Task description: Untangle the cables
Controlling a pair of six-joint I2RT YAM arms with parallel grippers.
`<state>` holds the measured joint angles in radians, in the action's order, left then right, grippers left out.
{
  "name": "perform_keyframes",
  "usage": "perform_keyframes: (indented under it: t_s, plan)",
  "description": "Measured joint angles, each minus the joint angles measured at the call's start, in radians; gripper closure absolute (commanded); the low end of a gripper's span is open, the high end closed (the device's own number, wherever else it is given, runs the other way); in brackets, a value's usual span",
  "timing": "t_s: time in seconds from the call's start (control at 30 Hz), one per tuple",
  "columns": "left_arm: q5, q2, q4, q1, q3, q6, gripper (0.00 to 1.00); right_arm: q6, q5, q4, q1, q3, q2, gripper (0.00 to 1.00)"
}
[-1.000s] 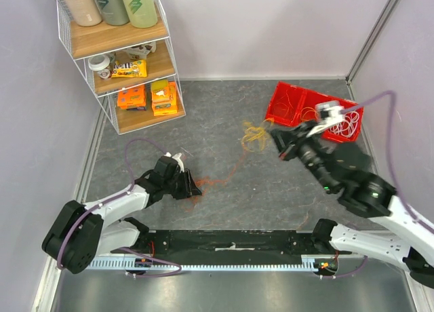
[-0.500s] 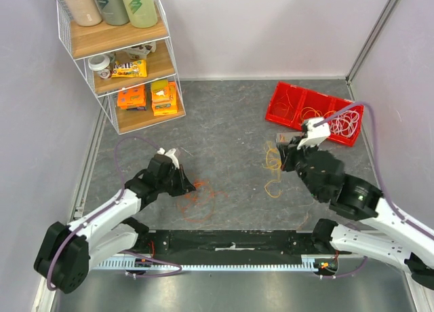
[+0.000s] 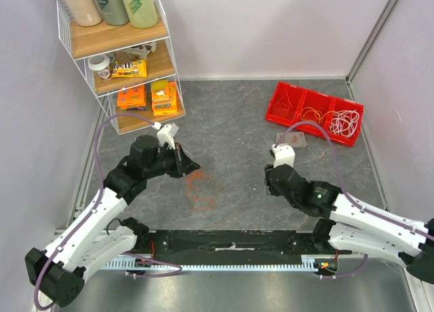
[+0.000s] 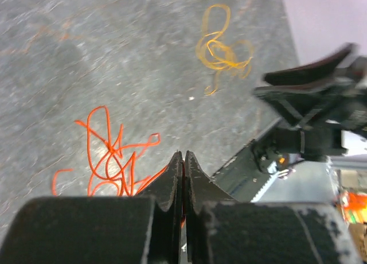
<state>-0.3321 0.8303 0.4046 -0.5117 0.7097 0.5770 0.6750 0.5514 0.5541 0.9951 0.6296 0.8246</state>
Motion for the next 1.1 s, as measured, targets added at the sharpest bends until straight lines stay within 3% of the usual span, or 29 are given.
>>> perform_keyframes:
  t_s: [0.2,0.4,0.6,0.73,0.77,0.83,0.87,1.1]
  plan:
    - [-0.122,-0.003,0.036,0.000,0.177,-0.050,0.98,-0.094,-0.142,-0.055,0.000,0.021,0.106,0.20]
    - [-0.202,-0.015,0.040,0.000,0.259,-0.061,0.98,-0.226,-0.491,-0.389,0.002,0.020,0.154,0.20]
    - [-0.252,-0.012,0.074,0.000,0.279,-0.063,0.98,-0.306,-0.587,-0.628,0.003,0.028,0.297,0.24]
    - [-0.273,-0.011,0.083,0.000,0.290,-0.067,0.98,-0.339,-0.597,-0.731,0.003,0.047,0.380,0.49]
    - [-0.274,-0.010,0.087,0.000,0.293,-0.071,0.98,-0.340,-0.595,-0.750,0.003,0.047,0.391,0.58]
    - [-0.273,-0.010,0.100,0.000,0.299,-0.081,0.98,-0.330,-0.579,-0.795,0.003,0.045,0.400,0.93]
    - [-0.272,-0.011,0.107,0.000,0.302,-0.088,0.98,-0.333,-0.569,-0.814,0.003,0.042,0.397,1.00]
    - [-0.166,-0.039,0.190,0.000,0.327,-0.122,0.98,-0.216,-0.299,-0.863,0.002,-0.039,0.278,1.00]
